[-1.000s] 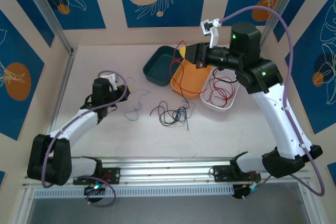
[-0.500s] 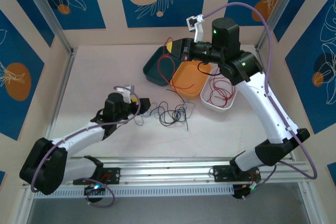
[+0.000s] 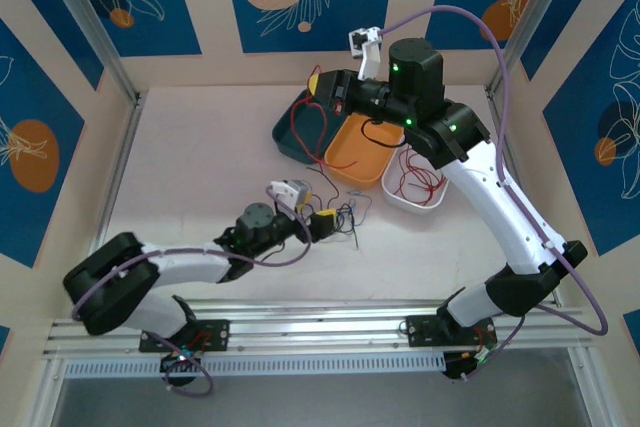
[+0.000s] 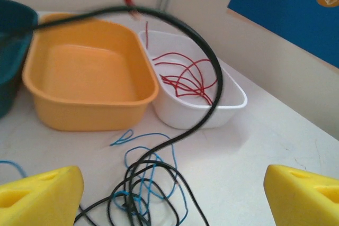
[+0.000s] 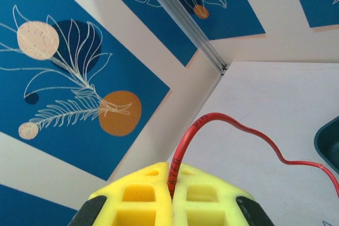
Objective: Untangle the cables
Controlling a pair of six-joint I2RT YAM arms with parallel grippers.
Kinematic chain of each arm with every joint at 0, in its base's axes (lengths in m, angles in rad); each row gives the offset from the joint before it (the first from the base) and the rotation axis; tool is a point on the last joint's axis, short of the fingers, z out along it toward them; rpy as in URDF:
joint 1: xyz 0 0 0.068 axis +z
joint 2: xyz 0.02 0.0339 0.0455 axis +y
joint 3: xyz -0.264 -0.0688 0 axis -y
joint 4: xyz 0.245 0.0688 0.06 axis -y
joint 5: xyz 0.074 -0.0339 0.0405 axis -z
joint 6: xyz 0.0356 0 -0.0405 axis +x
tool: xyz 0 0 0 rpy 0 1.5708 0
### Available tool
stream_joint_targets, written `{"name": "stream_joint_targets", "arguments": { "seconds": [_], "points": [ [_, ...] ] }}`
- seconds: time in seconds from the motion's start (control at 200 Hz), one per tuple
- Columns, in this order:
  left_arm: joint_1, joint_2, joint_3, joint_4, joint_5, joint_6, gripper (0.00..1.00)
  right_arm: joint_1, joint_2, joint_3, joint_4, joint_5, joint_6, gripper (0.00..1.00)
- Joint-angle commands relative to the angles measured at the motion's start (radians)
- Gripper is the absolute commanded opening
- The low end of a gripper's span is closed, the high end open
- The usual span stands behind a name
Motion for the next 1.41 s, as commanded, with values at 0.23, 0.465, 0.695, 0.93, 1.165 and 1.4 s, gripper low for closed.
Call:
{"name": "stream_joint_targets", "arguments": {
  "seconds": [0.23, 0.465, 0.695, 0.93, 1.165, 1.4],
  "points": [
    [-0.023, 0.209, 0.135, 0.245, -0.080, -0.002, 0.97, 0.027, -0.015, -0.030, 0.056, 0.041, 0.032, 0.00],
    [-0.018, 0.306, 0.235, 0.215, -0.173, -0.007, 0.94, 0.042, -0.026, -0.050, 0.077, 0.038, 0.036, 0.00],
    [0.010, 0.300, 0.195, 0.244, -0.183, -0.057, 0.20, 0.028, -0.048, -0.030, 0.018, 0.065, -0.008, 0.00],
    [0.045, 0.214, 0.065, 0.178, -0.215, -0.072, 0.00, -0.089, -0.067, 0.103, -0.130, 0.052, -0.095, 0.00],
    [0.086, 0.219, -0.037, 0.193, -0.218, -0.148, 0.00, -0.167, -0.097, 0.224, -0.235, 0.081, -0.192, 0.00],
    [0.132, 0.178, -0.062, 0.183, -0.223, -0.162, 0.00, -0.278, -0.123, 0.163, -0.334, 0.094, -0.197, 0.00]
  ]
}}
